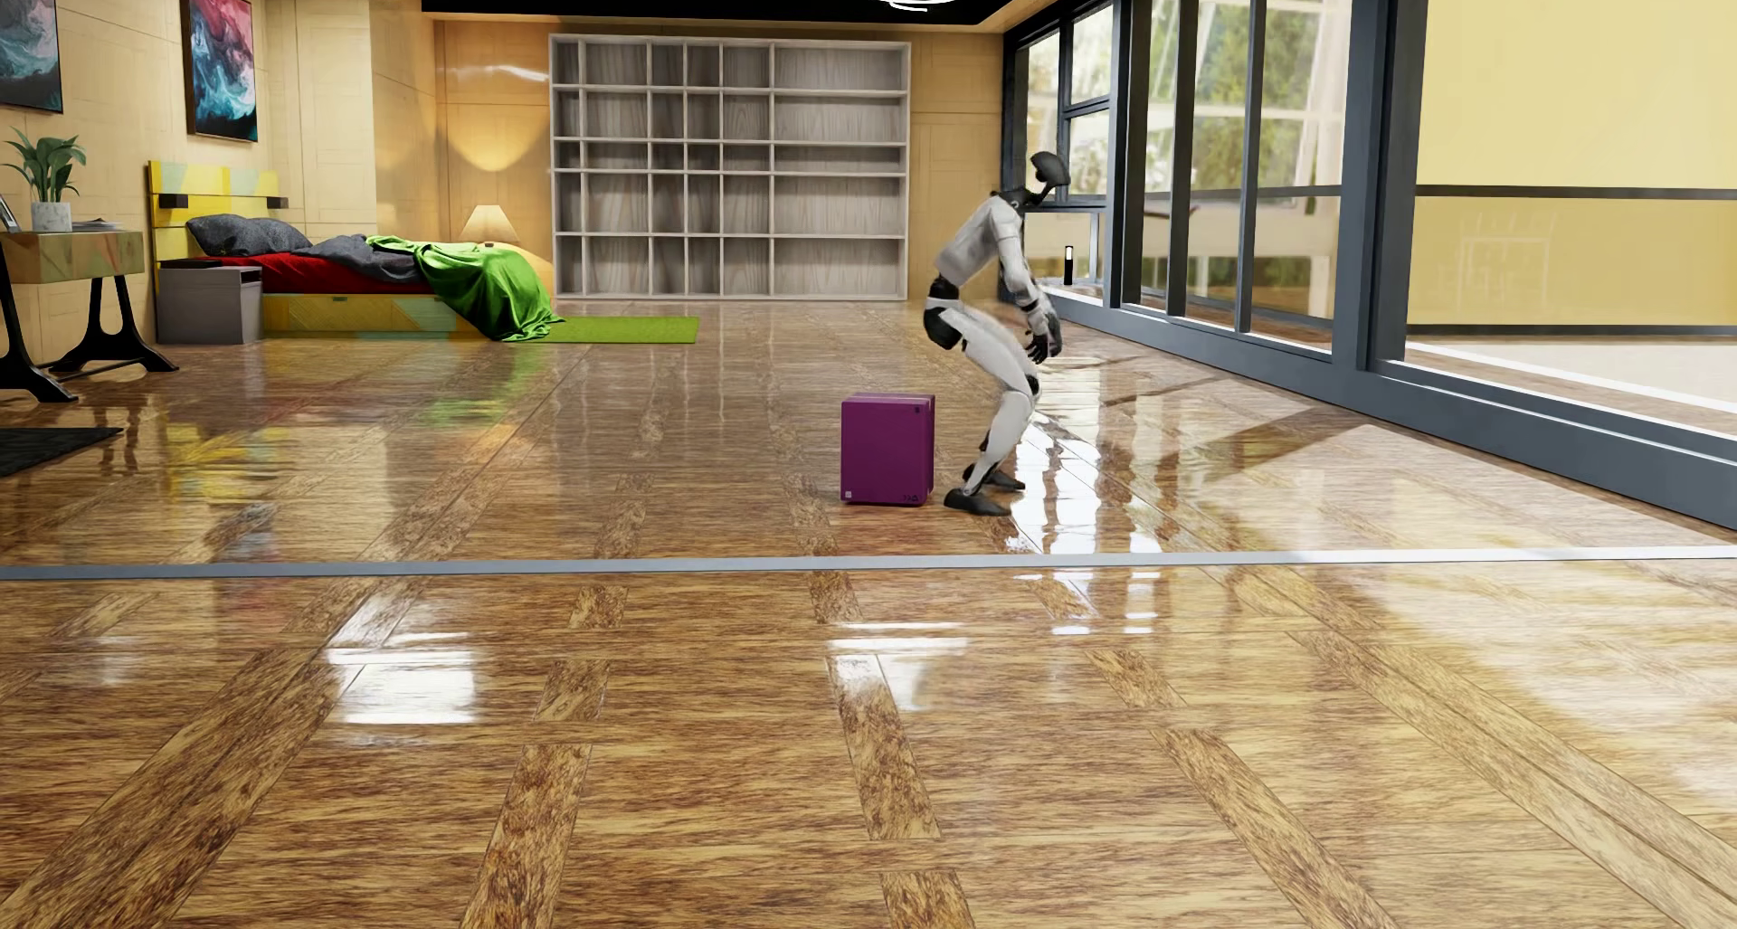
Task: Sit on the dark pink box
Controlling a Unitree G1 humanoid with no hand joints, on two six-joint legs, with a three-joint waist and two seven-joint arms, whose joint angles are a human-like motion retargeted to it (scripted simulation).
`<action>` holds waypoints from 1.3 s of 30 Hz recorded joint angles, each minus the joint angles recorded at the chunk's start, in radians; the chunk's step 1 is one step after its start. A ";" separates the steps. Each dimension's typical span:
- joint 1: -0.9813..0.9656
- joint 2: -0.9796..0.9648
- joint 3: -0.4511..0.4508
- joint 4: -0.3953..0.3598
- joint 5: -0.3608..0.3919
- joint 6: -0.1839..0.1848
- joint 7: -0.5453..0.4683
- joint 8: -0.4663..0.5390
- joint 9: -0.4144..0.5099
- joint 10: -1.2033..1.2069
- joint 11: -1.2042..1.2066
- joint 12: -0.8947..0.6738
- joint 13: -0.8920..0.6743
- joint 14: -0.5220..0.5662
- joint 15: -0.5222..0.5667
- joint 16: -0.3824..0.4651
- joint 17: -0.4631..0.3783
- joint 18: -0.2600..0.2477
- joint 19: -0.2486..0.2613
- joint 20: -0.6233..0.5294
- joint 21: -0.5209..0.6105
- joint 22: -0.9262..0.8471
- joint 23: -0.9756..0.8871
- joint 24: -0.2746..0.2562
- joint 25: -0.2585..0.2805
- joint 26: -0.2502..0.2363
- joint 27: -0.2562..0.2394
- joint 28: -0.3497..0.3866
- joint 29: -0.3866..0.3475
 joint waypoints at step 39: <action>-0.110 -0.033 0.019 -0.002 -0.028 0.020 -0.082 0.091 -0.111 0.670 0.644 0.537 0.755 0.055 0.013 -0.249 0.160 0.034 0.028 0.545 -0.856 0.570 0.553 -0.118 0.317 0.145 0.235 0.136 -0.163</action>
